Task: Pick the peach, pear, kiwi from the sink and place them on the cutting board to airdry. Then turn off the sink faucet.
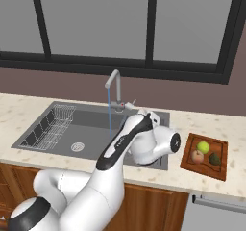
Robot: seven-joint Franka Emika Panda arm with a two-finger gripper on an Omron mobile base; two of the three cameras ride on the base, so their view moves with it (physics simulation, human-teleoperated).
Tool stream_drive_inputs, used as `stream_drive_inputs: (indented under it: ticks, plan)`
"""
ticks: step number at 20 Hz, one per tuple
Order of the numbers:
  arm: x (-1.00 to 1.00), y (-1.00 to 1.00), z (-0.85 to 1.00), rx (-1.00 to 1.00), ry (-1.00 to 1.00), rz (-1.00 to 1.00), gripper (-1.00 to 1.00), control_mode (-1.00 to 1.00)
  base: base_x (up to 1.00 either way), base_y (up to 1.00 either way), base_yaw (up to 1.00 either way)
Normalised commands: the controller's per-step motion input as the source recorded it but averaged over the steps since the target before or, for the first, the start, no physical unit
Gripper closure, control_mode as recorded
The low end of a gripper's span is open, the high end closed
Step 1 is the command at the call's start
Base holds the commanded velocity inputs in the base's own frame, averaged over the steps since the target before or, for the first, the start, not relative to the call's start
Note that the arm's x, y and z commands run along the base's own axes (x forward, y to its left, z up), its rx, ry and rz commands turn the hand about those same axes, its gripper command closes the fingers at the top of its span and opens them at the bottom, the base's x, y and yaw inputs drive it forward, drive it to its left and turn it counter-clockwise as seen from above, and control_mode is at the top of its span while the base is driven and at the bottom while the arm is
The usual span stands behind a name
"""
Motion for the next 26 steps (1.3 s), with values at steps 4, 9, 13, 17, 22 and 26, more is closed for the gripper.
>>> stream_drive_inputs:
  ticks: [4, 9, 13, 17, 22, 26]
  plan:
    - [0.45, 0.33, -0.09, 0.21, 0.06, -0.08, -1.0, -1.0, 0.0, 0.0, 0.0]
    - [0.41, 0.16, 0.0, 0.19, 0.21, -0.01, -1.0, -1.0, 0.0, 0.0, 0.0]
    - [0.17, -0.05, 0.0, 0.1, 0.11, 0.04, -1.0, -1.0, 0.0, 0.0, 0.0]
    - [0.0, -0.11, -0.05, 0.02, 0.0, 0.07, -1.0, -1.0, 0.0, 0.0, 0.0]
    - [0.25, -0.01, -0.23, 0.1, -0.01, 0.01, -1.0, -1.0, 0.0, 0.0, 0.0]
    - [0.66, 0.05, -0.19, 0.16, 0.0, -0.03, -1.0, -1.0, 0.0, 0.0, 0.0]
